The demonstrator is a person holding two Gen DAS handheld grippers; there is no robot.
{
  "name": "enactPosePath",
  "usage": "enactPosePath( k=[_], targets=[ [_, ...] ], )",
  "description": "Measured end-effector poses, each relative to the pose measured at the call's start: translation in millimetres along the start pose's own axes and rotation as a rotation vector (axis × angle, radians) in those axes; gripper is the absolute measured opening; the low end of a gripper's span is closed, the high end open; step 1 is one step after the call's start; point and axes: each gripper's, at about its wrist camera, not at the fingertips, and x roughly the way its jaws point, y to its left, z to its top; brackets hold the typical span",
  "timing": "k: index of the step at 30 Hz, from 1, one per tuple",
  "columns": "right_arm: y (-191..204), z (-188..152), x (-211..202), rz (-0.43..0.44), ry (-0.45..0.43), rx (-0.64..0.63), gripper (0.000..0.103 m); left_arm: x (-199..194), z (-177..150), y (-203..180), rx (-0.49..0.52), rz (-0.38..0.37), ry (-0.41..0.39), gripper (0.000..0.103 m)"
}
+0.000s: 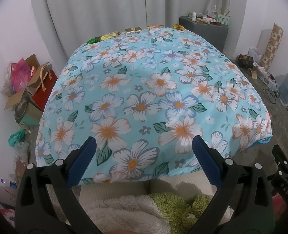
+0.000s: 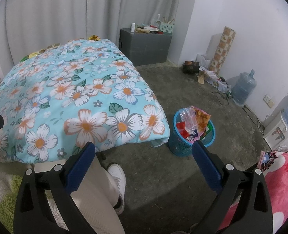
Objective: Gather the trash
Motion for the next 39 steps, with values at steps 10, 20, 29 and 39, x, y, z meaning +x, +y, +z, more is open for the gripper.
enactPosePath(
  k=[10,20,29,39],
  targets=[
    [1.2,-0.7,-0.3,0.001,0.002,0.001,0.097,0.3,-0.4,-0.1,0.0,0.002,0.005,0.094],
    [1.6,-1.3,0.4,0.0,0.005,0.003,0.097,0.6,-0.1,-0.3,0.002,0.003,0.007,0.094],
    [3.3,-0.8,-0.4,0.002,0.005,0.0,0.097,1.3,0.4,0.3,0.002,0.003,0.008,0.094],
    [4.4,0.0,-0.7,0.004,0.005,-0.001,0.097,1.0,0.3,1.2,0.003,0.002,0.01,0.094]
  ],
)
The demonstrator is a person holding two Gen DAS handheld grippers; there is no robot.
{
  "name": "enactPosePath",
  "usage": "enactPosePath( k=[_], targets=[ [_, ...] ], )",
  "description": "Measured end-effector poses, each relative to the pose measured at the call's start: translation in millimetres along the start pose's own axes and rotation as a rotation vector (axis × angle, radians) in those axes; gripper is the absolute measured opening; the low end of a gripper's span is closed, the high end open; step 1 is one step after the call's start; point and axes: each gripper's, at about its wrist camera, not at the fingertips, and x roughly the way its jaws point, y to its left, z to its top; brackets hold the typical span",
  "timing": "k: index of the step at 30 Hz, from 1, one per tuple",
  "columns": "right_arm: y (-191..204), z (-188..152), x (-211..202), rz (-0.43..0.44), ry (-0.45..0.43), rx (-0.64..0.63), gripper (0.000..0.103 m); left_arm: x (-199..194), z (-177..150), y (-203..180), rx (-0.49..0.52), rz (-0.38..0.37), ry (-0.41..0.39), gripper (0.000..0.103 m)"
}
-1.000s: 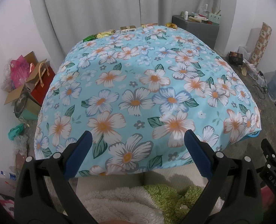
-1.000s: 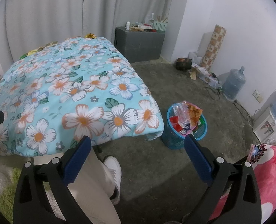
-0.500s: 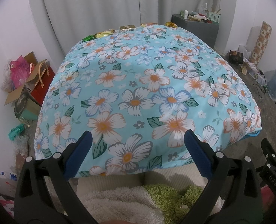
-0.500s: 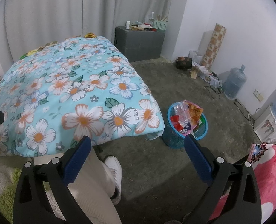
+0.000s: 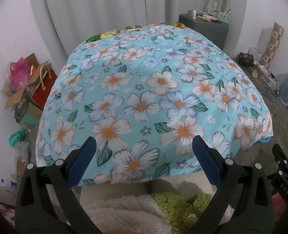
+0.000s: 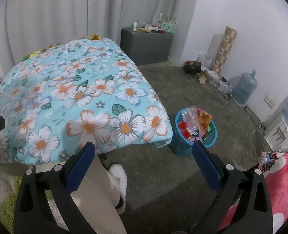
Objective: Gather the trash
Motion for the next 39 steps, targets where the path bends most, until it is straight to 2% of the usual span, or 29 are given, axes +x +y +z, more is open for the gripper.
enactPosePath(
  k=[39],
  targets=[
    [-8.9,0.8,0.9,0.014,-0.003,0.011,0.097,-1.7,-1.6,0.4,0.011,-0.001,0.0,0.094]
  ],
)
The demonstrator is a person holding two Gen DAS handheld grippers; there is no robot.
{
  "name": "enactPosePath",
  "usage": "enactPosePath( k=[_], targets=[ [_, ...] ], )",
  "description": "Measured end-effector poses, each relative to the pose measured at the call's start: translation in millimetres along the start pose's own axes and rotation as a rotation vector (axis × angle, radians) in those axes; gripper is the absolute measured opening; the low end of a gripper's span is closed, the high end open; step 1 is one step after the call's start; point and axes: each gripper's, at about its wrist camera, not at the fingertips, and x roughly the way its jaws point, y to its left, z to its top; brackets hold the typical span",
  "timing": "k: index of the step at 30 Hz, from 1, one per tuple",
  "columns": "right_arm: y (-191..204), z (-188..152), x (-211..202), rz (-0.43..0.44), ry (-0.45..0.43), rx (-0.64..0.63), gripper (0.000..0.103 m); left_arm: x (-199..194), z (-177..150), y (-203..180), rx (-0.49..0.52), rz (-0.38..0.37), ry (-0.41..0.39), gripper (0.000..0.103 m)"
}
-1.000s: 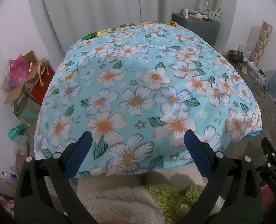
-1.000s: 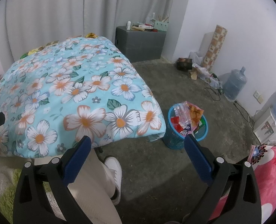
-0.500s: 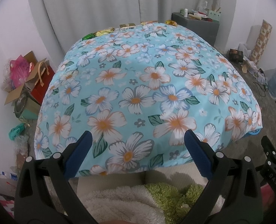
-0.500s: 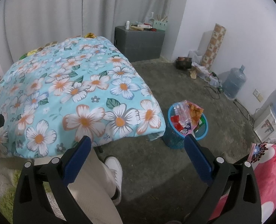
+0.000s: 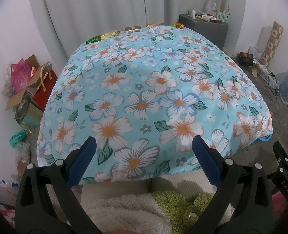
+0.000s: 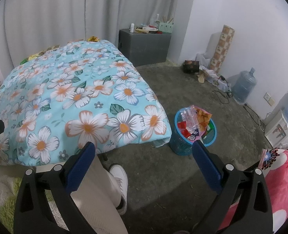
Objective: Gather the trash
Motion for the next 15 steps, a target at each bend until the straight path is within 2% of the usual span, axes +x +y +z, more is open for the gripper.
enactPosePath(
  k=[15],
  targets=[
    [-0.4,-0.1,0.3,0.0,0.0,0.0,0.097,-0.9,0.0,-0.7,0.0,-0.002,0.001,0.094]
  ],
)
